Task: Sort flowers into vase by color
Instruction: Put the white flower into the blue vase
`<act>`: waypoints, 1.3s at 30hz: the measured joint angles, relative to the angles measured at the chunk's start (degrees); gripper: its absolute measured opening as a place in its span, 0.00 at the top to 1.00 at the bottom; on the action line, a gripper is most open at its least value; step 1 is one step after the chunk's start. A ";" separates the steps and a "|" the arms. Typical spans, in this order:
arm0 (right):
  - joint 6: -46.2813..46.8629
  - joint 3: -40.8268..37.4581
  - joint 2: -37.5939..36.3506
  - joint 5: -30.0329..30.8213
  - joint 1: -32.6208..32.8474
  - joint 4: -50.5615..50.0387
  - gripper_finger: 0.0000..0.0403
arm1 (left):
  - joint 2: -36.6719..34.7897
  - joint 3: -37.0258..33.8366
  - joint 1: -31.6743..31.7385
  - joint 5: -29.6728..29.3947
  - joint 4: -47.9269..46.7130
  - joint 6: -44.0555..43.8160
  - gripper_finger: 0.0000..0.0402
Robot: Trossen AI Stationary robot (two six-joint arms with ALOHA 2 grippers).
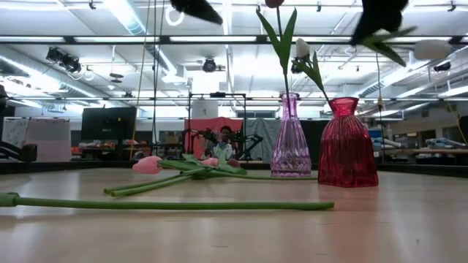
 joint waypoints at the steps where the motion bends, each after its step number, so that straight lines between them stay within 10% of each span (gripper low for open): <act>1: -1.49 1.03 0.00 -0.58 -0.73 1.14 0.97 | 0.56 1.27 -1.07 -2.45 0.41 1.78 0.65; 15: -11.69 11.19 5.94 -16.48 -11.31 3.53 0.96 | 11.11 10.11 -10.30 -25.61 3.69 31.39 0.65; 39: -16.13 13.10 9.29 -26.42 -16.17 10.60 0.96 | 19.97 10.13 -12.44 -28.87 23.27 66.95 0.65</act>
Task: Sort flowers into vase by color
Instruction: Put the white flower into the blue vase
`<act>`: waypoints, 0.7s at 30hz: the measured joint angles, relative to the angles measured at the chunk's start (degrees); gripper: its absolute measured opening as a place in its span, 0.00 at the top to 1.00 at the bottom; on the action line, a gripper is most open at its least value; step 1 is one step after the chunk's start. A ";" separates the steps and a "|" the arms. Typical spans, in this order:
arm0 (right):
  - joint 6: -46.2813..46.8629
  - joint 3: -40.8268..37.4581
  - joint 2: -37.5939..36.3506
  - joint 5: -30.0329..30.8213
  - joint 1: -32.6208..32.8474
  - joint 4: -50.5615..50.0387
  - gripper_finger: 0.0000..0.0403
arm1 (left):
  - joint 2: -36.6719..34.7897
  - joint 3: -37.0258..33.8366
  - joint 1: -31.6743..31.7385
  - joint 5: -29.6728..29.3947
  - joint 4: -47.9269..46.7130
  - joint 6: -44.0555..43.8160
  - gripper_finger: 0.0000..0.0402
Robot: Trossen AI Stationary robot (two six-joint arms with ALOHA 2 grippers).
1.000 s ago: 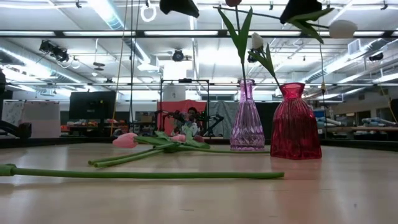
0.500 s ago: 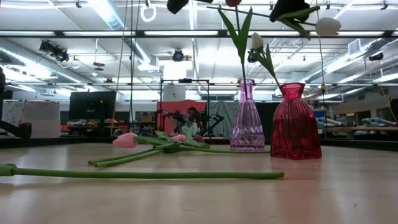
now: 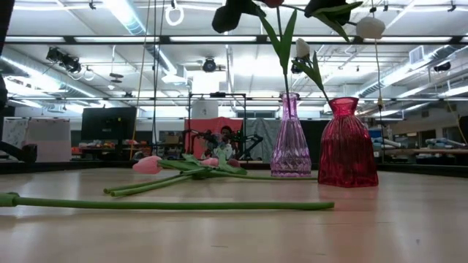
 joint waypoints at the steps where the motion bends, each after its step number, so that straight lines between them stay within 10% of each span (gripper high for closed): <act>1: 0.00 0.00 0.00 -0.34 -0.31 0.00 0.96 | 0.27 0.00 0.00 -0.03 1.03 0.98 0.66; 13: 0.29 0.00 0.00 -2.47 -0.73 0.57 0.94 | 0.58 0.00 0.76 -0.13 2.16 -0.23 0.96; 21: -3.18 0.00 -0.26 -3.63 -0.73 3.54 0.82 | 0.55 0.00 0.81 0.58 0.63 -1.77 0.98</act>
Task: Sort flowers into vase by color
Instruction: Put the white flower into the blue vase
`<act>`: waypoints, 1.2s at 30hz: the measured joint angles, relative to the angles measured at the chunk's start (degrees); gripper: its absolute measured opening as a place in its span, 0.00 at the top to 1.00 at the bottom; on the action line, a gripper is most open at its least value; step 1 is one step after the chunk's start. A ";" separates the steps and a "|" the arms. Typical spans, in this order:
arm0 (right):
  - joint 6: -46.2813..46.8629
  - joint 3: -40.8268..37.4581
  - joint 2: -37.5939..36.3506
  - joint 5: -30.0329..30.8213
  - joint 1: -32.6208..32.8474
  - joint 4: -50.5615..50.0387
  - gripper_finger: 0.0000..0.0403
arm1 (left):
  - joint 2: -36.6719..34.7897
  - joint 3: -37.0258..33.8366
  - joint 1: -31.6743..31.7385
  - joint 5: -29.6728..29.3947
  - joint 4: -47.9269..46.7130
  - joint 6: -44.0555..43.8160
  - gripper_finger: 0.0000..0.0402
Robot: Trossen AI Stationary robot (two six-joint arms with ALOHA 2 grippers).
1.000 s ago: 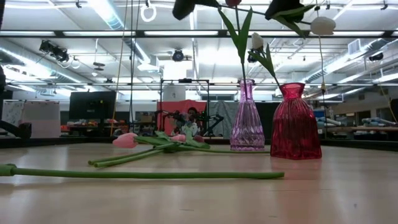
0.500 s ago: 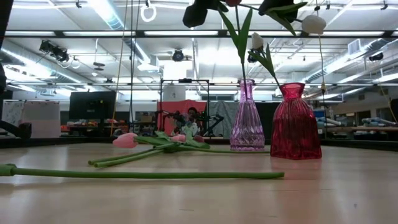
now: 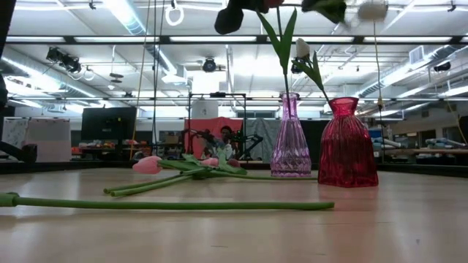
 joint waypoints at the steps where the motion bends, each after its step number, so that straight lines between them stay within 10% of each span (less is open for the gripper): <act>1: -0.36 0.00 -0.16 -0.35 -0.06 1.39 0.79 | 0.00 0.00 0.00 0.26 -0.73 -0.11 0.99; 9: -4.67 0.00 -8.61 -0.16 -1.96 5.40 0.62 | -3.43 -0.09 1.09 9.98 -6.06 -16.25 0.99; 20: -13.35 -7.94 -20.51 2.37 -2.09 22.04 0.62 | -10.92 0.00 6.51 32.73 -3.57 -50.17 0.99; 36: -26.33 -14.19 -8.10 -1.80 3.40 56.45 0.62 | -10.95 0.02 7.67 43.33 1.83 -72.61 0.99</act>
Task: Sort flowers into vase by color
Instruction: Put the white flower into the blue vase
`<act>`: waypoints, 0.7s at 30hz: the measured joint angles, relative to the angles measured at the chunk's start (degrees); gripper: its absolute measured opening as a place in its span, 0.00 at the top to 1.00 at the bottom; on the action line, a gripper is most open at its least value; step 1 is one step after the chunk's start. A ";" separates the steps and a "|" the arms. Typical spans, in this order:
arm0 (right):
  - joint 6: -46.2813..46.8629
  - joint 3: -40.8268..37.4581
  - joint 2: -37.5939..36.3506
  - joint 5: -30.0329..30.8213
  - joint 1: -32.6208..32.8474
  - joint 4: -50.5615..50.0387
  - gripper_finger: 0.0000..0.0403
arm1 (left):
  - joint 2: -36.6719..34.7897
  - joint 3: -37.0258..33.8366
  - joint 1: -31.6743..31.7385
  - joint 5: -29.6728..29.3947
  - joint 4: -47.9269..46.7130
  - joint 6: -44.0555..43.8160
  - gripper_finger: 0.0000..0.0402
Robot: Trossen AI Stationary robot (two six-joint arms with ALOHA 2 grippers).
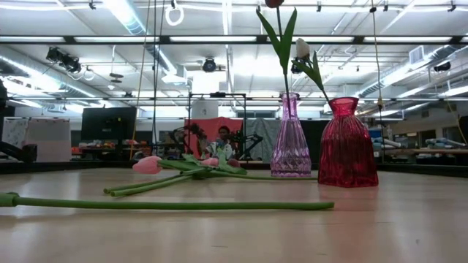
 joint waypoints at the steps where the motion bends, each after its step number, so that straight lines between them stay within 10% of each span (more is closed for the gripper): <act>1: -0.27 0.00 0.63 0.00 0.03 1.03 0.62 | 0.00 0.00 0.04 -0.04 -0.01 -0.10 0.99; 21: -3.00 0.00 6.45 1.53 -0.32 13.42 0.72 | 0.98 0.00 0.16 -5.39 -3.45 0.60 0.99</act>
